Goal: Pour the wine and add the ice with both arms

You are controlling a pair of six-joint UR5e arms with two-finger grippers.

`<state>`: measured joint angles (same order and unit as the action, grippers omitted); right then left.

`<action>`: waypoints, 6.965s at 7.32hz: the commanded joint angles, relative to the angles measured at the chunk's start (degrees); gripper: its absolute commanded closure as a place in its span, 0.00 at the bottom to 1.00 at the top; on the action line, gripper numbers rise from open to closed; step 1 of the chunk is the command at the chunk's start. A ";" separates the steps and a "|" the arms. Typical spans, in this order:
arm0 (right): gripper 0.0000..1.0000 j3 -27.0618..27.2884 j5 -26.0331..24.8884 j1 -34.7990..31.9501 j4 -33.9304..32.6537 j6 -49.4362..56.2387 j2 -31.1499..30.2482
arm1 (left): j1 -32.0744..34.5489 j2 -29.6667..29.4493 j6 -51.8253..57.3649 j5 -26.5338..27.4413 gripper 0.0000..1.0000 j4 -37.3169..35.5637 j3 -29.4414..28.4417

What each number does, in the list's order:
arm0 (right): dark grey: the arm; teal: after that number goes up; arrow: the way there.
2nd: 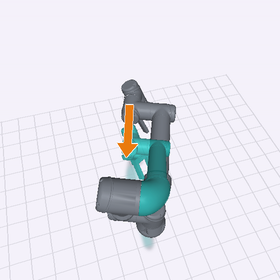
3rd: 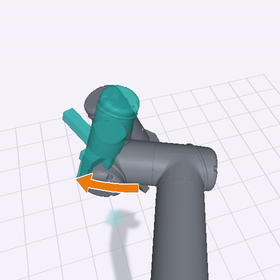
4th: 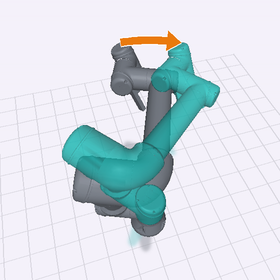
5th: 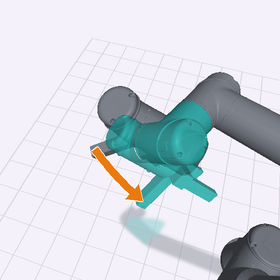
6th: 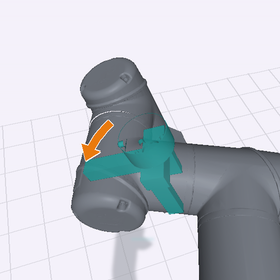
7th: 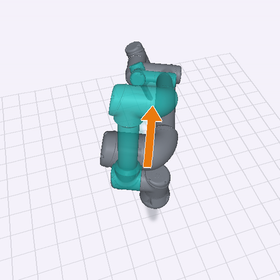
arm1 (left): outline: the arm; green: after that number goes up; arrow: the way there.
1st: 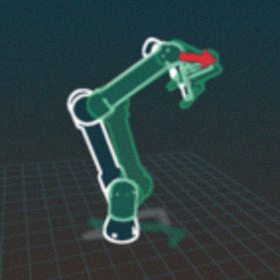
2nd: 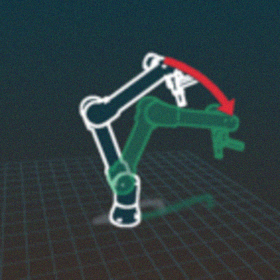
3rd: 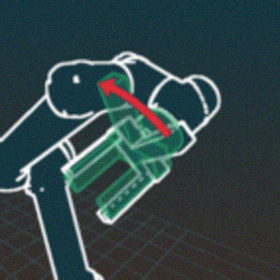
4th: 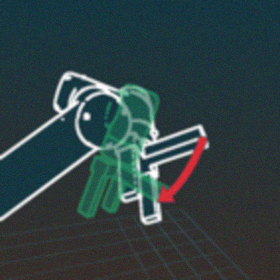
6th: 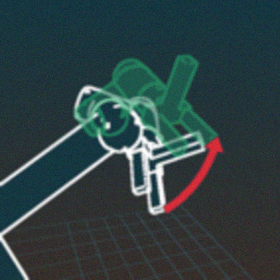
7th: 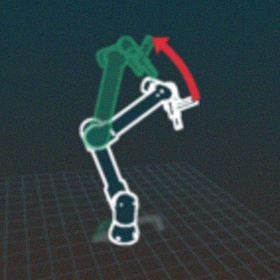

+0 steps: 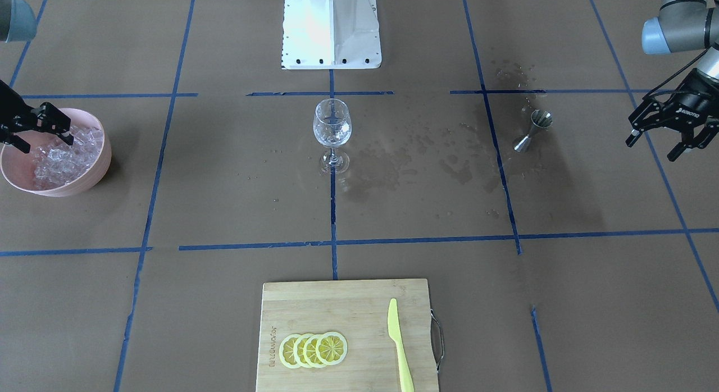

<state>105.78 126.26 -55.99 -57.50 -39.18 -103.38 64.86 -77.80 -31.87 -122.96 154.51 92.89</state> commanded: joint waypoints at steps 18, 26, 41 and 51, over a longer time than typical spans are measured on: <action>1.00 11.38 0.85 4.28 -0.77 -26.51 14.30 | 4.67 -1.56 0.40 -7.82 0.00 -9.29 2.99; 1.00 6.64 -23.08 28.57 -31.71 -50.29 53.80 | 11.08 -10.71 18.60 -4.13 0.00 -31.72 3.96; 0.00 9.14 0.71 -15.30 -34.70 19.45 13.05 | 20.39 -9.49 32.22 -12.65 0.00 -51.23 9.32; 0.00 -5.85 8.39 -33.29 -34.44 46.39 12.75 | 20.99 -0.42 32.31 -16.52 0.00 -49.09 8.69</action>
<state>99.86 134.71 -87.98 -91.83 7.35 -91.16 85.12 -77.38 0.43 -139.46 115.55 100.48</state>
